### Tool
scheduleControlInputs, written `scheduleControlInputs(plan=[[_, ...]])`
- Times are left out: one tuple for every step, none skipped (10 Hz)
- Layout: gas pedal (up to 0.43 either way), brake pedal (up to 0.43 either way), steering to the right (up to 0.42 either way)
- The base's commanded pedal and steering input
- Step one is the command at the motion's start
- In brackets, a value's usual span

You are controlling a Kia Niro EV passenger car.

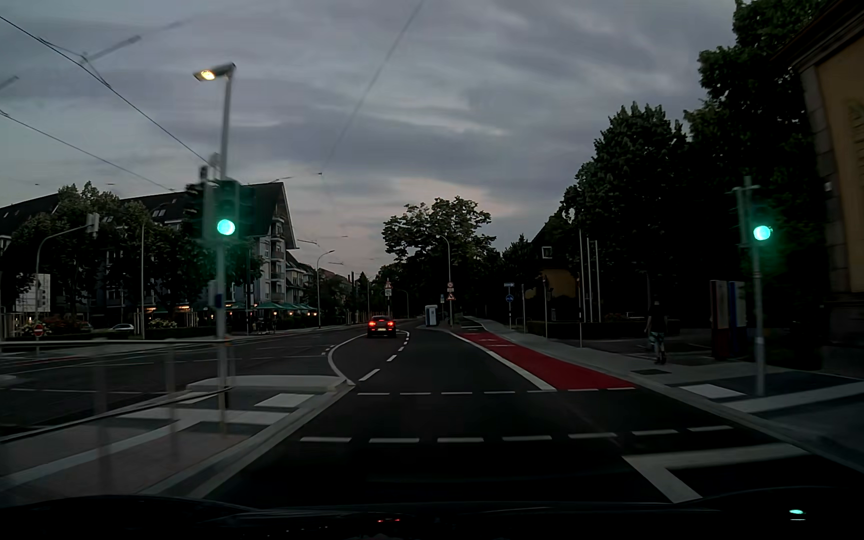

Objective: Follow the waypoints while adhering to traffic rules and regulations

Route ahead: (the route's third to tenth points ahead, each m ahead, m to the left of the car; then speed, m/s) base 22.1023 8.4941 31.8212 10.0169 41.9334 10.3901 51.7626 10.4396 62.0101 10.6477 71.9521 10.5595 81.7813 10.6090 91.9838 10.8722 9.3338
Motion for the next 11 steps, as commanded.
scheduleControlInputs(plan=[[0.15,0.0,-0.003],[0.15,0.0,-0.003],[0.15,0.0,-0.003],[0.15,0.0,-0.003],[0.15,0.0,-0.004],[0.15,0.0,-0.004],[0.15,0.0,-0.004],[0.15,0.0,-0.005],[0.15,0.0,-0.005],[0.15,0.0,-0.005],[0.15,0.0,-0.005]])
